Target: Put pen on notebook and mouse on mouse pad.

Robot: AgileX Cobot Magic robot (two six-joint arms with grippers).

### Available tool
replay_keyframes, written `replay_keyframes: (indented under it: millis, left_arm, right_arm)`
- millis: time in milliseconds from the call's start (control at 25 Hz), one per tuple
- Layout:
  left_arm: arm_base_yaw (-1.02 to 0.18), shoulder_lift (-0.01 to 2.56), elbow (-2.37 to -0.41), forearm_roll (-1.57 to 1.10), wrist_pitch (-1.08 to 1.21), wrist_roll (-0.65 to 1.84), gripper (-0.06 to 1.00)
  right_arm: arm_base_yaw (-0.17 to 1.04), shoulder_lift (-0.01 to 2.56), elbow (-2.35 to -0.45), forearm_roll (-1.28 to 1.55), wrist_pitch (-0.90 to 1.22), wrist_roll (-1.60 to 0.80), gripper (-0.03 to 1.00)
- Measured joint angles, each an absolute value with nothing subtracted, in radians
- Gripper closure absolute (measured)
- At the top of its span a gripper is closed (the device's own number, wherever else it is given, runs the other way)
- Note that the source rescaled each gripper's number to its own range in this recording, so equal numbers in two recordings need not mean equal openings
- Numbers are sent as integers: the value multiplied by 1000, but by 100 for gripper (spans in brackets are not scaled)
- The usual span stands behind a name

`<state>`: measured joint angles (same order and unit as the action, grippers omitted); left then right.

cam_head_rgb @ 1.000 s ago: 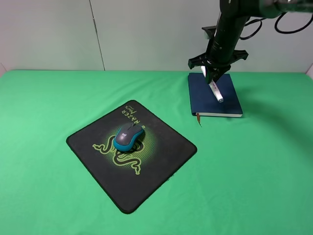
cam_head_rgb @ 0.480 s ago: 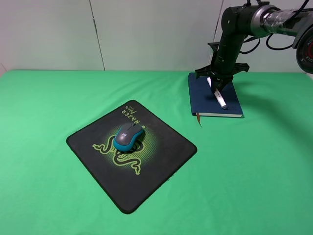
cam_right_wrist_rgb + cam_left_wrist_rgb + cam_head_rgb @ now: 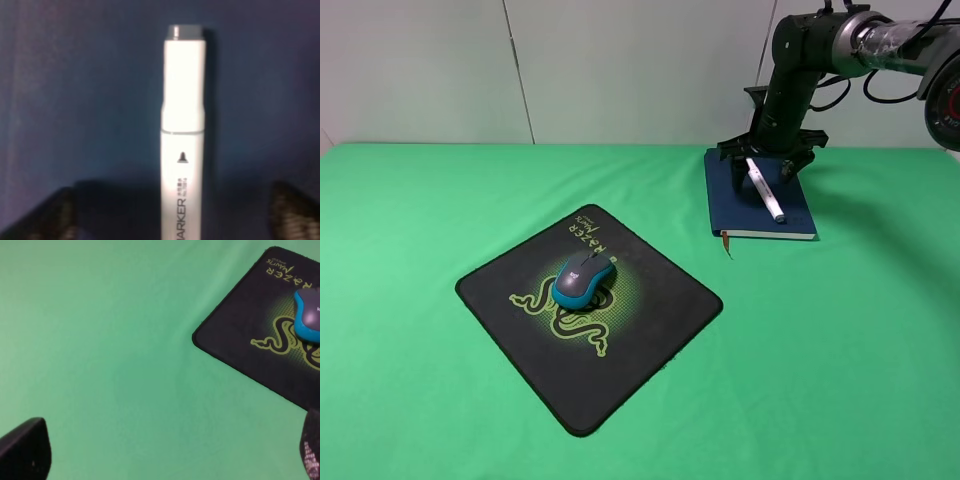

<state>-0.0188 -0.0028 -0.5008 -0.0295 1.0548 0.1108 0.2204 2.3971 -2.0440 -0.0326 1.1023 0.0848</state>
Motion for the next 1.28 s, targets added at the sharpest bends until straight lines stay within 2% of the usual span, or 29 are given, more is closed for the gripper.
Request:
replay_keyframes:
  millis: [80,200,640,800,1280]
  left_arm:
    - [-19,-3,-501,-29,1055,111,-6]
    - [-19,-3,-501,-29,1055,111,-6]
    - [-19,-3,-501,-29,1055,111,-6]
    - [-19,-3,-501,-29,1055,111,-6]
    - [-19,-3,-501,-29,1055,111,-6]
  right_arm:
    - [220,2397,-2044,-26,1098,81,0]
    - [220,2397,-2044,-21,1092,78,-3]
    - [220,2346,-2044,-17,1130,77,-3]
    - [220,2286,-2044,-16,1196,76,-3]
    - [225,2052,-2039,27,1215,74,-3]
